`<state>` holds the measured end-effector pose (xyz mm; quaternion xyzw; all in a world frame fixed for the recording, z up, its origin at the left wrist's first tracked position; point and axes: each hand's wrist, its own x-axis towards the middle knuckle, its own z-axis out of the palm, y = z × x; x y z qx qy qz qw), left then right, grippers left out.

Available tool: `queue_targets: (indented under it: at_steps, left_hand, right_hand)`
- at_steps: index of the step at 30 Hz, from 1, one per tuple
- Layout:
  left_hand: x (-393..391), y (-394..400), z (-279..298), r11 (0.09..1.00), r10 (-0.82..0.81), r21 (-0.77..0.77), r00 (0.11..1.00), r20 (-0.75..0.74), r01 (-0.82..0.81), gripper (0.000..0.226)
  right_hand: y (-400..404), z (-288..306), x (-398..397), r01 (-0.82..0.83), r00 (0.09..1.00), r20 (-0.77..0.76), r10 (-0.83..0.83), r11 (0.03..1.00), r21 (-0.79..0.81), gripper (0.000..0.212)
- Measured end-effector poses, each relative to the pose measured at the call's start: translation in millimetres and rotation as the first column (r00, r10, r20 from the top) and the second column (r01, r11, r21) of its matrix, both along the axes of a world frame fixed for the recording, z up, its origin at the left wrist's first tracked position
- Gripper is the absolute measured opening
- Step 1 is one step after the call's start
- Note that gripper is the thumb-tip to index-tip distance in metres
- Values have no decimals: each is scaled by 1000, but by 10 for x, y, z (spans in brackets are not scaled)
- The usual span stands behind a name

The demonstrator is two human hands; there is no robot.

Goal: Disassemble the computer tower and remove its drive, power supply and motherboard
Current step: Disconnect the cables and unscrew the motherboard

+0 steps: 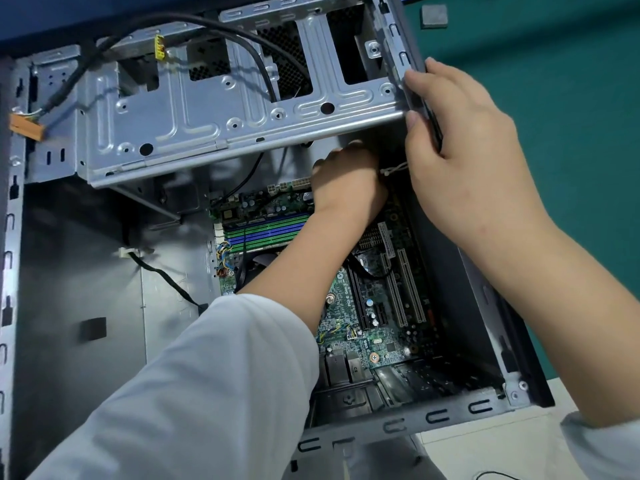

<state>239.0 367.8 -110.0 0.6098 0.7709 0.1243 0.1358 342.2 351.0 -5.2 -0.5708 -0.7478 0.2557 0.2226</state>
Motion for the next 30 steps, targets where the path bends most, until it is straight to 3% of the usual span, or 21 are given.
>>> queue_targets:
  at_steps: [6, 11, 19, 27, 30]
  left_hand:
    - [9, -29, -4, 997, -69, 25, 997, -42, 70, 26]
    - [-7, 5, -15, 1000, 0, -15, 1000, -10, 0, 23]
    - [-7, -60, 25, 996, -84, 36, 994, -70, 87, 26]
    - [-7, -18, 45, 995, 57, -79, 998, 40, -53, 21]
    - [-9, -54, 66, 999, -40, -13, 999, -12, 40, 20]
  right_hand:
    - [-3, 5, 0, 2, 1000, -4, -2, 1000, -5, 41]
    - [1, 6, 3, 2, 1000, -5, -2, 1000, -9, 41]
    - [-8, 4, -8, 7, 1000, -7, -7, 1000, -6, 42]
    - [-5, 1, -1, 9, 1000, 2, -9, 1000, 5, 41]
    - [-6, 2, -3, 10, 1000, 8, -10, 1000, 10, 42]
